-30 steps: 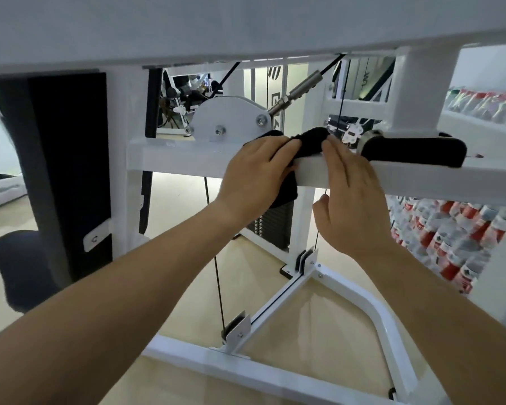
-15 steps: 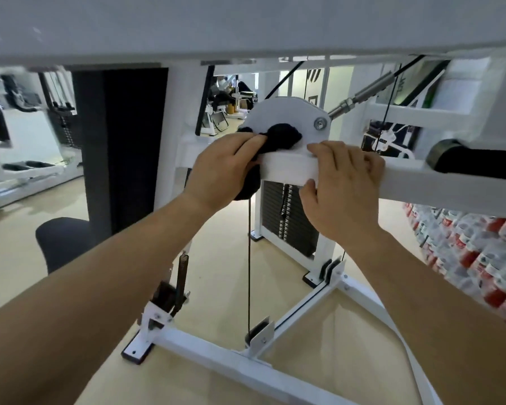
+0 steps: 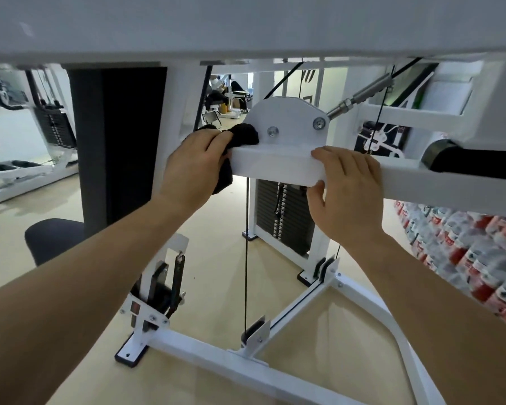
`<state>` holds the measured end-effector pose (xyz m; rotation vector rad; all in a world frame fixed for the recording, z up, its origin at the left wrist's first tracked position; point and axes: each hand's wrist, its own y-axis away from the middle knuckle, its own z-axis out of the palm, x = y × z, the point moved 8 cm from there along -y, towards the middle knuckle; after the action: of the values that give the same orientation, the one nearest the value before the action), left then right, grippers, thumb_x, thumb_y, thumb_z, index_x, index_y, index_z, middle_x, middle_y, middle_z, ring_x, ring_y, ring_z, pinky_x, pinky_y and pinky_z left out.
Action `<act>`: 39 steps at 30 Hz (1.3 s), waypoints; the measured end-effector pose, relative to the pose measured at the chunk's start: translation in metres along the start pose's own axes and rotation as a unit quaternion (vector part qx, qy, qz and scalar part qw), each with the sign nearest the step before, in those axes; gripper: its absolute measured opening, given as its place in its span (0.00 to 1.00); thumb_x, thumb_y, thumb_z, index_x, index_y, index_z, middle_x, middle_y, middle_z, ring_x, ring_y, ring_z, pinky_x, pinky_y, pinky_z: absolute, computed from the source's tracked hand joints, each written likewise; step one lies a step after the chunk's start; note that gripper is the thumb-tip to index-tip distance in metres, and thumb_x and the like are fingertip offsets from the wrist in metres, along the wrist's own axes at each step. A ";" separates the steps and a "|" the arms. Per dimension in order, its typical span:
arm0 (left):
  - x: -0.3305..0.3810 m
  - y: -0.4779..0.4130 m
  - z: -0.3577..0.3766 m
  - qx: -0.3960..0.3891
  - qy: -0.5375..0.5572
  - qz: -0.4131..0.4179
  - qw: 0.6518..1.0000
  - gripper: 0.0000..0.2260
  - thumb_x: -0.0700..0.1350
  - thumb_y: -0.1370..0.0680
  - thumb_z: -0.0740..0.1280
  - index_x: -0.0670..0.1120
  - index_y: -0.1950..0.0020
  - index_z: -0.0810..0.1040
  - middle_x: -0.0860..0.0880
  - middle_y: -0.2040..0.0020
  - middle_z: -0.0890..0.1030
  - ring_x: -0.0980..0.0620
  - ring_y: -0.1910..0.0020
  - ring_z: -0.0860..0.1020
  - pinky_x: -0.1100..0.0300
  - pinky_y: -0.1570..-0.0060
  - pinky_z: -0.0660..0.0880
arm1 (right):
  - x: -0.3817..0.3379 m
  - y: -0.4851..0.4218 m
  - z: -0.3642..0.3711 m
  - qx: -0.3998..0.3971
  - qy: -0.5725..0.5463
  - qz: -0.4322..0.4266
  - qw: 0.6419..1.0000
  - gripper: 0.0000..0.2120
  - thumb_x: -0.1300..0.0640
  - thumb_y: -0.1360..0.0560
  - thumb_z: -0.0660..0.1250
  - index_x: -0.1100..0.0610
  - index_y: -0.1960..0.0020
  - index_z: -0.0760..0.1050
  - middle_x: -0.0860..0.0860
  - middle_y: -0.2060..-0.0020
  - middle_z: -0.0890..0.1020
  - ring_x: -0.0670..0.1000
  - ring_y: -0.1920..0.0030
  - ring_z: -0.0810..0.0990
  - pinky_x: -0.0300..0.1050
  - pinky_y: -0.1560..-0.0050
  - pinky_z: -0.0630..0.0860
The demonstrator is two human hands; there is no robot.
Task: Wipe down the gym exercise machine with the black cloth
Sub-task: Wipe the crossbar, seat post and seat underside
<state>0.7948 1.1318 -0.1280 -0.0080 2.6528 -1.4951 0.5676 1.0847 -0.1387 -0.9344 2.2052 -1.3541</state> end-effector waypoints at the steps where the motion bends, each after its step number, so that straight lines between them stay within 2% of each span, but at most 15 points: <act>1: 0.009 0.000 -0.002 0.011 0.009 -0.005 1.000 0.15 0.42 0.19 0.61 0.42 0.33 0.76 0.43 0.40 0.80 0.42 0.42 0.77 0.47 0.52 0.78 | 0.001 0.001 -0.002 -0.002 -0.007 -0.003 1.000 0.21 0.56 0.27 0.59 0.58 0.35 0.75 0.55 0.41 0.81 0.56 0.40 0.76 0.53 0.32 0.67; 8: 0.067 -0.005 0.007 0.042 0.044 0.025 0.998 0.15 0.43 0.19 0.60 0.41 0.33 0.77 0.41 0.41 0.80 0.40 0.41 0.77 0.46 0.47 0.78 | 0.032 0.020 -0.033 0.024 0.006 0.020 0.999 0.21 0.58 0.26 0.60 0.61 0.35 0.76 0.58 0.41 0.80 0.59 0.40 0.76 0.57 0.34 0.72; 11: 0.087 -0.004 0.008 0.058 0.059 0.037 0.996 0.16 0.44 0.19 0.60 0.41 0.33 0.77 0.41 0.40 0.80 0.38 0.40 0.77 0.44 0.50 0.80 | 0.049 0.034 -0.052 0.043 0.006 -0.001 0.999 0.20 0.60 0.27 0.61 0.62 0.36 0.77 0.59 0.42 0.81 0.59 0.42 0.77 0.56 0.36 0.74; 18: 0.198 -0.022 0.013 0.107 0.112 0.103 0.983 0.13 0.43 0.20 0.66 0.43 0.37 0.80 0.45 0.44 0.83 0.43 0.46 0.80 0.51 0.51 0.77 | 0.092 0.065 -0.087 0.044 0.050 0.012 0.998 0.20 0.63 0.29 0.61 0.64 0.39 0.78 0.59 0.45 0.81 0.60 0.45 0.77 0.55 0.43 0.76; 22: 0.236 -0.033 0.016 0.104 0.120 0.112 0.981 0.12 0.44 0.20 0.68 0.45 0.38 0.81 0.48 0.46 0.84 0.46 0.48 0.81 0.52 0.52 0.77 | 0.120 0.086 -0.107 0.035 0.072 0.039 0.996 0.18 0.63 0.30 0.61 0.63 0.41 0.78 0.59 0.48 0.80 0.59 0.48 0.76 0.55 0.48 0.77; 25: 0.248 -0.035 0.008 0.076 0.171 0.103 0.977 0.13 0.46 0.21 0.70 0.48 0.38 0.82 0.50 0.45 0.85 0.46 0.47 0.82 0.53 0.55 0.80 | 0.126 0.095 -0.116 0.013 0.071 0.053 0.996 0.21 0.62 0.29 0.61 0.64 0.36 0.76 0.60 0.45 0.80 0.58 0.45 0.76 0.55 0.48 0.79; 27: 0.247 -0.036 -0.003 0.051 0.229 0.054 0.971 0.14 0.49 0.22 0.71 0.51 0.36 0.80 0.52 0.44 0.85 0.49 0.46 0.82 0.56 0.54 0.78 | 0.122 0.097 -0.118 -0.013 0.053 0.055 0.997 0.27 0.59 0.26 0.61 0.64 0.27 0.68 0.62 0.36 0.76 0.59 0.38 0.75 0.49 0.43 0.76; 29: 0.251 -0.035 -0.011 0.015 0.312 -0.007 0.950 0.17 0.51 0.22 0.71 0.53 0.33 0.77 0.55 0.43 0.84 0.52 0.46 0.81 0.58 0.50 0.76 | 0.120 0.097 -0.119 -0.049 0.010 0.065 0.997 0.32 0.53 0.20 0.58 0.62 0.20 0.53 0.62 0.25 0.64 0.59 0.29 0.69 0.41 0.37 0.68; 30: 0.260 -0.034 -0.013 -0.011 0.366 -0.029 0.930 0.18 0.52 0.23 0.71 0.54 0.33 0.75 0.56 0.44 0.83 0.54 0.47 0.81 0.59 0.49 0.76 | 0.120 0.097 -0.120 -0.062 -0.014 0.072 0.995 0.33 0.51 0.18 0.55 0.60 0.19 0.46 0.61 0.21 0.58 0.57 0.25 0.65 0.37 0.36 0.64; 32: 0.286 -0.032 -0.010 -0.078 0.475 -0.060 0.875 0.18 0.51 0.24 0.73 0.55 0.38 0.71 0.60 0.48 0.81 0.59 0.50 0.81 0.63 0.50 0.77 | 0.122 0.097 -0.126 -0.068 -0.048 0.086 0.993 0.33 0.47 0.16 0.51 0.56 0.19 0.39 0.58 0.19 0.51 0.54 0.23 0.59 0.34 0.35 0.61; 34: 0.312 -0.029 -0.005 -0.117 0.559 -0.077 0.817 0.16 0.48 0.24 0.74 0.53 0.43 0.70 0.59 0.53 0.81 0.61 0.53 0.80 0.67 0.54 0.76 | 0.128 0.098 -0.136 -0.063 -0.068 0.100 0.991 0.32 0.47 0.16 0.51 0.56 0.19 0.39 0.57 0.19 0.50 0.51 0.21 0.56 0.35 0.31 0.60; 36: 0.332 -0.031 0.001 -0.143 0.616 -0.077 0.770 0.09 0.45 0.23 0.73 0.49 0.46 0.75 0.56 0.55 0.82 0.60 0.54 0.81 0.65 0.53 0.75 | 0.139 0.100 -0.148 -0.059 -0.086 0.119 0.987 0.32 0.48 0.17 0.53 0.56 0.19 0.43 0.57 0.20 0.53 0.46 0.22 0.55 0.32 0.27 0.57; 38: 0.350 -0.032 0.006 -0.186 0.660 -0.070 0.724 0.03 0.45 0.20 0.70 0.49 0.48 0.80 0.55 0.54 0.83 0.60 0.54 0.81 0.66 0.51 0.74 | 0.154 0.103 -0.160 -0.060 -0.096 0.147 0.983 0.31 0.49 0.18 0.56 0.58 0.19 0.50 0.57 0.23 0.59 0.48 0.25 0.62 0.32 0.27 0.60; 39: 0.358 -0.034 0.007 -0.204 0.670 -0.063 0.711 0.04 0.46 0.19 0.67 0.49 0.49 0.82 0.55 0.53 0.82 0.60 0.53 0.81 0.66 0.49 0.74 | 0.160 0.104 -0.166 -0.057 -0.092 0.157 0.982 0.30 0.50 0.18 0.58 0.59 0.20 0.55 0.57 0.25 0.63 0.50 0.27 0.67 0.35 0.29 0.64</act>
<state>0.4374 1.0896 -0.1318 1.4056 4.0382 -0.9454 0.3161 1.1081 -0.1525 -0.6799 2.1916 -0.9676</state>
